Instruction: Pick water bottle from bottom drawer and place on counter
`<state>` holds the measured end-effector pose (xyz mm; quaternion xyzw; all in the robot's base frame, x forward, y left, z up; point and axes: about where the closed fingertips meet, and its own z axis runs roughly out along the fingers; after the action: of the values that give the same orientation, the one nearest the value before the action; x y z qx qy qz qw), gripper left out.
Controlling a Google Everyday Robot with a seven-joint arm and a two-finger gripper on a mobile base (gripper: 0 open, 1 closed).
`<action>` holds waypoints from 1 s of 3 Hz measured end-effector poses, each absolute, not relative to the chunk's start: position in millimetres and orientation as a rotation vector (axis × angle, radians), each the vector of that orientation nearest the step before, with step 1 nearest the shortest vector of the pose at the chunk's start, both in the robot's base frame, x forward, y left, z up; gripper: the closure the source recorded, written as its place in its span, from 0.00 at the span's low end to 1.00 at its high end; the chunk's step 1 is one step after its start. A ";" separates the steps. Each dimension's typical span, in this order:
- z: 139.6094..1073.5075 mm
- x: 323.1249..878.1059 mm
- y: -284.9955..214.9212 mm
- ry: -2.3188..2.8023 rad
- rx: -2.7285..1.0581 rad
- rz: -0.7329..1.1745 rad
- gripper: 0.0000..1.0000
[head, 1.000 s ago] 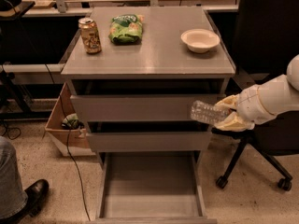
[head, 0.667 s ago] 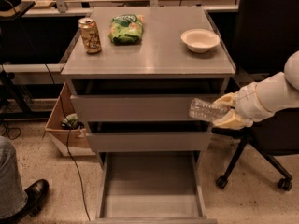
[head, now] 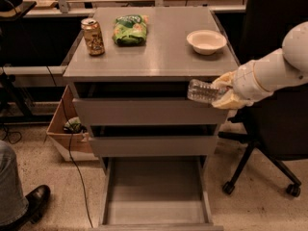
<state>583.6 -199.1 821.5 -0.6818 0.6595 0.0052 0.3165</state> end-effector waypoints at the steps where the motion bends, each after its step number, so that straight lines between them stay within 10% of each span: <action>1: 840.9 603.3 -179.1 1.669 -1.810 -0.026 1.00; 3: 875.5 667.9 -121.4 1.534 -1.842 -0.079 1.00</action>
Offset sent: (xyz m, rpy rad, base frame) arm 0.0873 0.0820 0.0699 0.0022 -0.1899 0.1215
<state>667.9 -121.4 875.5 -0.7156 0.5959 -0.0309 0.3630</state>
